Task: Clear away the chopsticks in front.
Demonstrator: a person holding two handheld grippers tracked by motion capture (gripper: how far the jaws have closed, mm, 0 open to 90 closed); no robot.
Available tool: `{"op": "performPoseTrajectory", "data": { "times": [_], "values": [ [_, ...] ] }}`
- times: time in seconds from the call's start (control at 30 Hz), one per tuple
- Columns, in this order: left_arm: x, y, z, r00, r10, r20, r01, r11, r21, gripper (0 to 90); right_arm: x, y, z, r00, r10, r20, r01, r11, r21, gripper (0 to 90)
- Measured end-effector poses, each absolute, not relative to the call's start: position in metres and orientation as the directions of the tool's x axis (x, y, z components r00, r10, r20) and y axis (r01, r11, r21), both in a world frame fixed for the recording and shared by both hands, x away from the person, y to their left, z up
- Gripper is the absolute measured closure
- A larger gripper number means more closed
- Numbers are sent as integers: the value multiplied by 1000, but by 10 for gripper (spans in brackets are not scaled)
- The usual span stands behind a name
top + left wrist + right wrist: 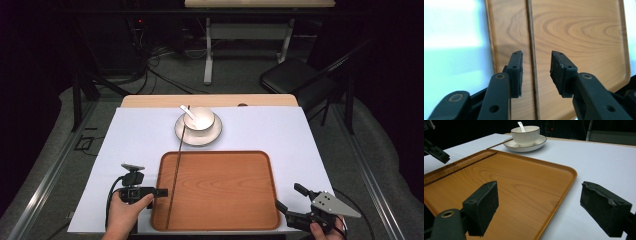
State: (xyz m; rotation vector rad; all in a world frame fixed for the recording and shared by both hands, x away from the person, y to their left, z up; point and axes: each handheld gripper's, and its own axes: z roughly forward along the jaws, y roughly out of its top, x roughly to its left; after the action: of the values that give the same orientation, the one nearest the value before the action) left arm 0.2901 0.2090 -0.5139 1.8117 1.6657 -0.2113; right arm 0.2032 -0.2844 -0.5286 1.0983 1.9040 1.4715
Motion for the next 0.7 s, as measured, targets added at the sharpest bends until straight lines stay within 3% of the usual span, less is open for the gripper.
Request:
{"op": "performPoseTrajectory", "data": {
  "times": [0.23,0.7],
  "values": [
    [297,210,-509,258,872,-416,871,-24,491,521,203,-284,-529,-554,827,100,304,89,948,147],
    [333,213,-508,317,915,-250,782,-103,615,373,204,-284,-529,-554,826,100,305,89,948,147]
  ]
}}
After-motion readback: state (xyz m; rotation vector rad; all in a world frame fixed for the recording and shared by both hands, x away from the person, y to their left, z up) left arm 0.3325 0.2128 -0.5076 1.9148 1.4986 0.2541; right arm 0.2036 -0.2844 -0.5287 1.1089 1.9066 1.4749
